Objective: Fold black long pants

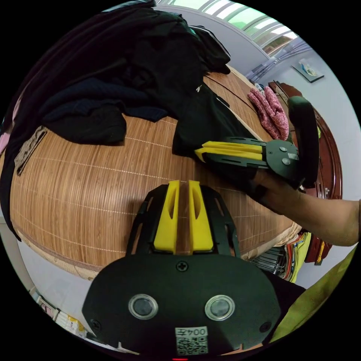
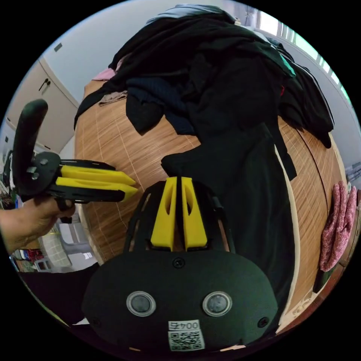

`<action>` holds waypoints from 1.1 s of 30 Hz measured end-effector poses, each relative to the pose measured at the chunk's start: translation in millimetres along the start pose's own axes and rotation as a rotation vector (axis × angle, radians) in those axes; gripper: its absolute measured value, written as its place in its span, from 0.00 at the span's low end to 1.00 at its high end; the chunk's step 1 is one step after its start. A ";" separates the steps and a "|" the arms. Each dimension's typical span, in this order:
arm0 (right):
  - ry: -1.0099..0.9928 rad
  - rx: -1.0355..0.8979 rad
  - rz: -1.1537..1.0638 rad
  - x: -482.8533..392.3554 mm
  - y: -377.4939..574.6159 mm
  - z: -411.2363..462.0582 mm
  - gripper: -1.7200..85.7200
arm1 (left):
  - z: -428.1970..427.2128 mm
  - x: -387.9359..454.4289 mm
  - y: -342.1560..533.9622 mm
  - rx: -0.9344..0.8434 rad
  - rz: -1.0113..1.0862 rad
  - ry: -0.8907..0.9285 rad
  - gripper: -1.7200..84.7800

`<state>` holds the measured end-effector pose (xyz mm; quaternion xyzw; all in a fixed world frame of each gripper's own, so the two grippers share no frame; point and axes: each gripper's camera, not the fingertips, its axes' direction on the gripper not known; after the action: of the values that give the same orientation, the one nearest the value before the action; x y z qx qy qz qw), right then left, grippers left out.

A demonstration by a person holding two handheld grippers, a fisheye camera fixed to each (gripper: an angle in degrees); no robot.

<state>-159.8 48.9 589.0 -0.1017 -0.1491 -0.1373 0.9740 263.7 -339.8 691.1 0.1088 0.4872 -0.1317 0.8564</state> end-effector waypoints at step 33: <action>0.047 -0.303 0.741 188.6 288.4 -130.6 0.12 | -1.5 50.8 42.9 -0.134 0.047 -0.131 0.06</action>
<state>133.5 244.5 481.6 -0.2879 -0.0578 0.2007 0.9346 301.6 -305.1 649.0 0.0540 0.4353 -0.0855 0.8946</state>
